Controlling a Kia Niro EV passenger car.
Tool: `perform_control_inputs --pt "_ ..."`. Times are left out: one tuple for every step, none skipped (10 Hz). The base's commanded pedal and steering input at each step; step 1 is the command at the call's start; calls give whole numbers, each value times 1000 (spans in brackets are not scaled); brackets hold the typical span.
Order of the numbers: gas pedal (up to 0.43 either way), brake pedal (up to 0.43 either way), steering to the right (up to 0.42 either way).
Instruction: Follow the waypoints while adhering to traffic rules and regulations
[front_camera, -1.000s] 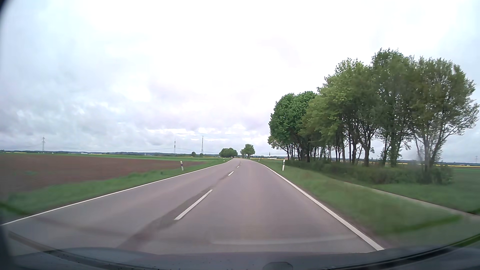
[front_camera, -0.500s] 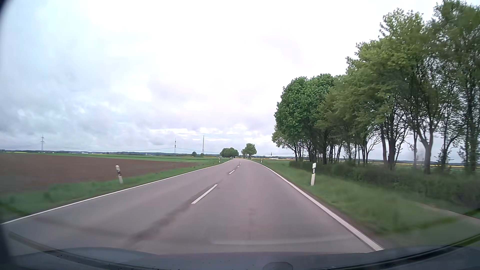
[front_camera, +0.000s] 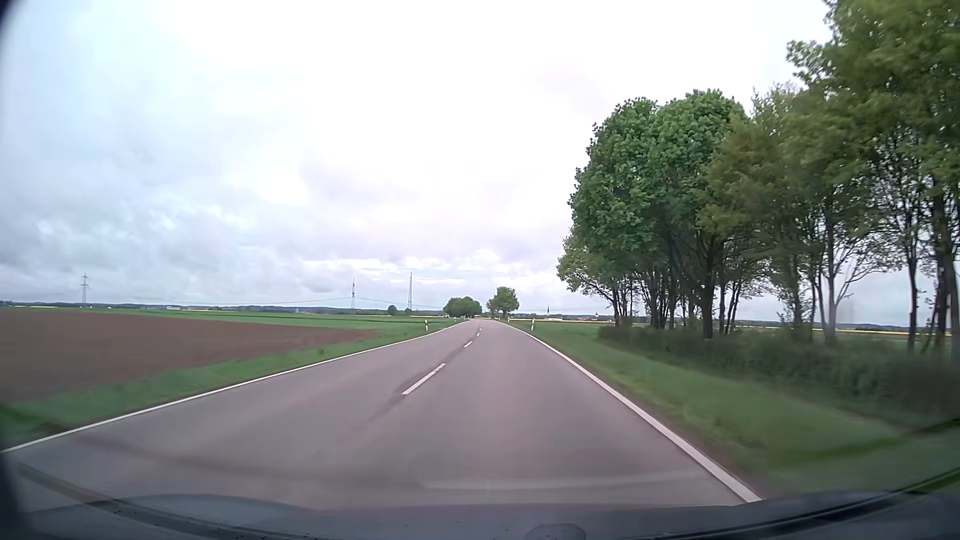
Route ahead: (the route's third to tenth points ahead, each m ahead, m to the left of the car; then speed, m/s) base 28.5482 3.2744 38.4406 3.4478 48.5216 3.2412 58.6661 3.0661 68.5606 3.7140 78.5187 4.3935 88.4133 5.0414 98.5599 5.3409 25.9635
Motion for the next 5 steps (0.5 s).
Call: perform_control_inputs --pt "319 0 -6" --pt "319 0 -6" --pt "319 0 -6" --pt "319 0 -6" --pt "319 0 -5"
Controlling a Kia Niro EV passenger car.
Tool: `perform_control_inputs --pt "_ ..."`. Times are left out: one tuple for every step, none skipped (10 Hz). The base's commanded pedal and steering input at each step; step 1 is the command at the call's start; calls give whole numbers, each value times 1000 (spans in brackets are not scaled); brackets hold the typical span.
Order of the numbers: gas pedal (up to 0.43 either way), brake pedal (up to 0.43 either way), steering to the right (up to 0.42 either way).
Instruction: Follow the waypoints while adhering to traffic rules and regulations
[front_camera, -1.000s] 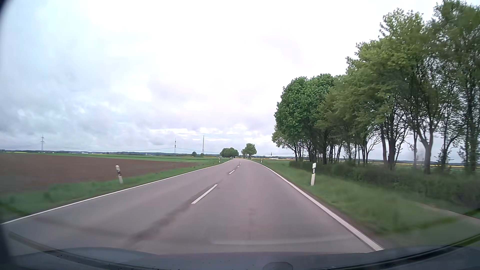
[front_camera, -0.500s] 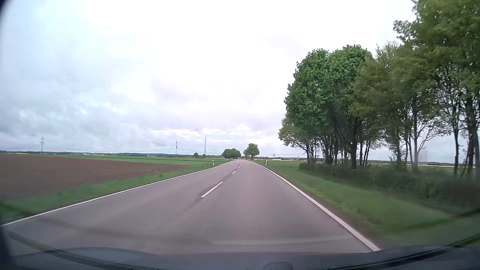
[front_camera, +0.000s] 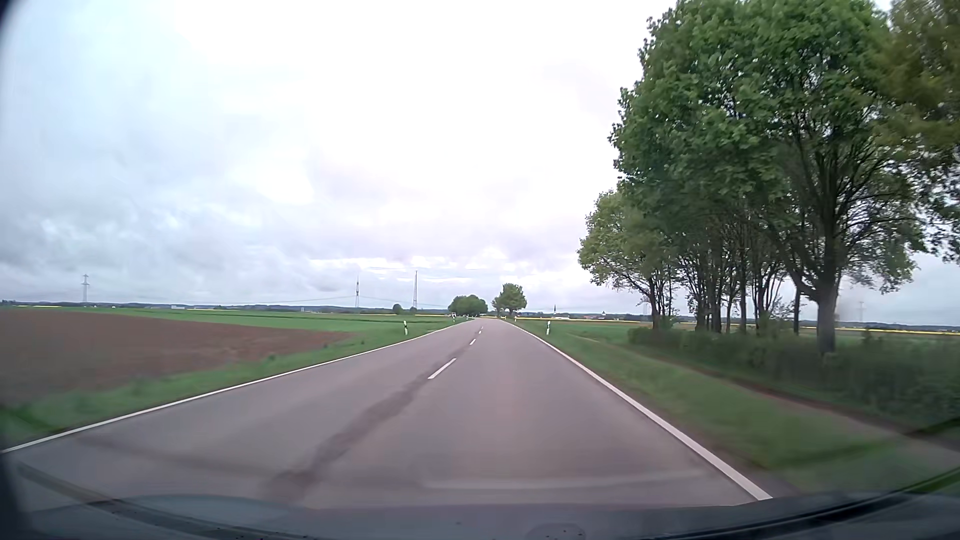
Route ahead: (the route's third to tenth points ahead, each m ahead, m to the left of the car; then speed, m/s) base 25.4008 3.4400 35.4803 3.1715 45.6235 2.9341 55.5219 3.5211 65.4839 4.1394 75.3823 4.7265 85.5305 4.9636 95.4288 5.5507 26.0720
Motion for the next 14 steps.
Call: perform_control_inputs --pt "319 0 -5" --pt "319 0 -5" --pt "319 0 -4" --pt "319 0 -4" --pt "319 0 -4" --pt "319 0 -4" --pt "319 0 -4" --pt "319 0 -4" --pt "319 0 -4" --pt "319 0 -4" --pt "319 0 -3" --pt "319 0 -3" --pt "319 0 -3" --pt "319 0 -3"
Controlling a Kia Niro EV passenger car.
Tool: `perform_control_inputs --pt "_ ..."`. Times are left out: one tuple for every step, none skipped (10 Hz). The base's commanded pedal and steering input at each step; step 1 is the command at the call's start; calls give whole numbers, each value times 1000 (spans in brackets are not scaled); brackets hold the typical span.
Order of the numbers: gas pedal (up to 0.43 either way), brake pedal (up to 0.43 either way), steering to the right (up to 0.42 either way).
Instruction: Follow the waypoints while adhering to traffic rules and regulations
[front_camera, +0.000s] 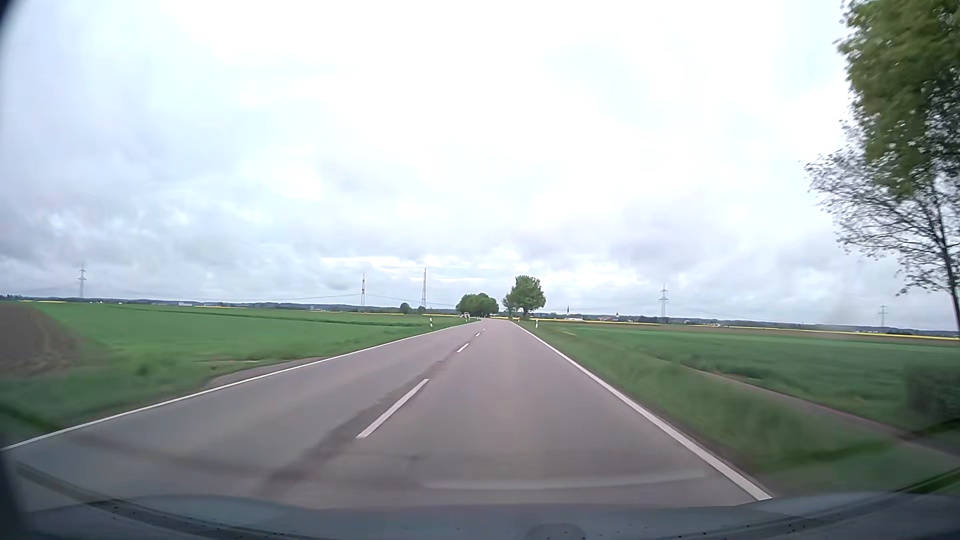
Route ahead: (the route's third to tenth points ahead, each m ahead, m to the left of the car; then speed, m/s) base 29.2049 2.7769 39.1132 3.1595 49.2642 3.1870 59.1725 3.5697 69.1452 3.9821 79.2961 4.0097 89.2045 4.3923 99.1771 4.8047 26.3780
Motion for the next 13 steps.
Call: perform_control_inputs --pt "319 0 -2" --pt "319 0 -2" --pt "319 0 -2" --pt "319 0 -2" --pt "319 0 -2" --pt "319 0 -2" --pt "319 0 -2" --pt "319 0 -2" --pt "319 0 -2" --pt "319 0 -2" --pt "319 0 -2" --pt "319 0 -2" --pt "319 0 -2"
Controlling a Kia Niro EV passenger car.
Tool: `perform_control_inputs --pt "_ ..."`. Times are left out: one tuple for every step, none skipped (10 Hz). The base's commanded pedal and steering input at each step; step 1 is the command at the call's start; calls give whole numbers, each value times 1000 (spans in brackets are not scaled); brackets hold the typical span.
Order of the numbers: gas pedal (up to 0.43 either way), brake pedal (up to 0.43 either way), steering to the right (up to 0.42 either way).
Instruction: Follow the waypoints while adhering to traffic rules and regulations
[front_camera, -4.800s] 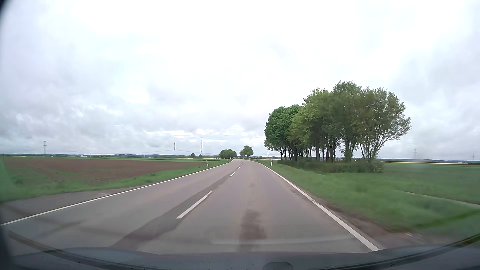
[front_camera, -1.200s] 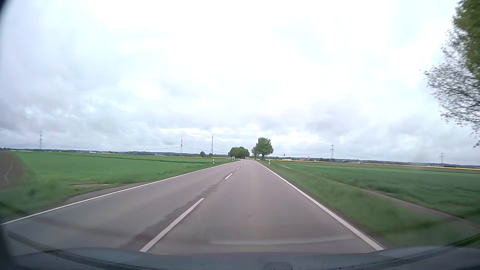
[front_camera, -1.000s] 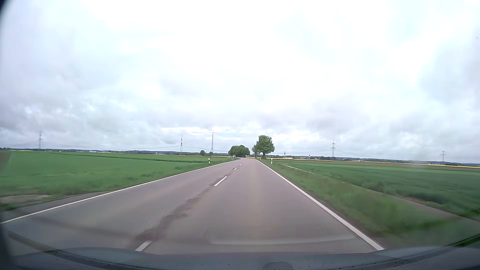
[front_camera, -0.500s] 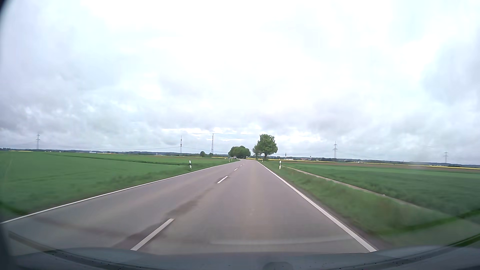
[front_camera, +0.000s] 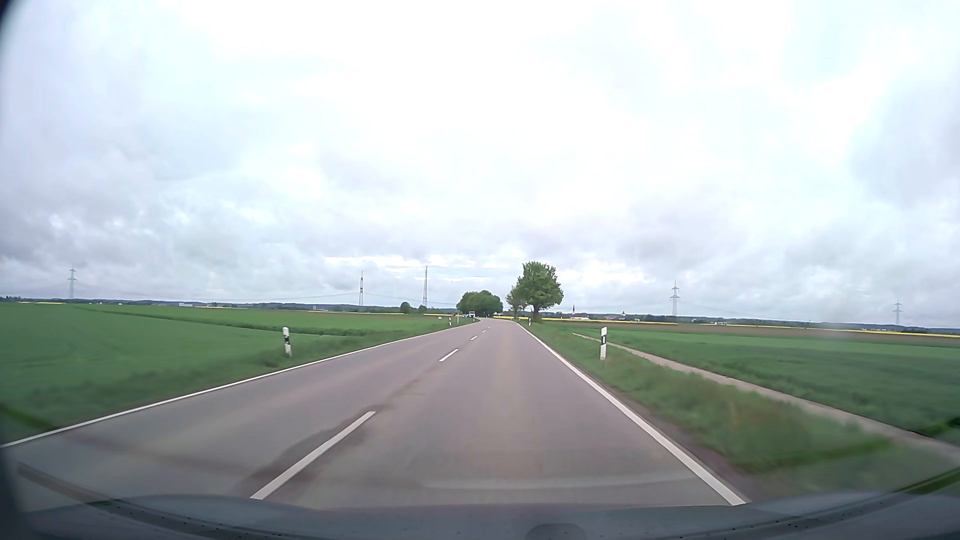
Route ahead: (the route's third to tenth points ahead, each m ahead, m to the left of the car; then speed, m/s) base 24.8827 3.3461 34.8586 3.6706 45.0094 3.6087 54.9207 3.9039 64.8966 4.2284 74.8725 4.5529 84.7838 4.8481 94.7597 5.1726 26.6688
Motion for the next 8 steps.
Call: perform_control_inputs --pt "311 0 -2" --pt "311 0 -2" --pt "311 0 -2" --pt "311 0 -2" --pt "299 0 -2" --pt "299 0 -2" --pt "299 0 -1" --pt "299 0 0"
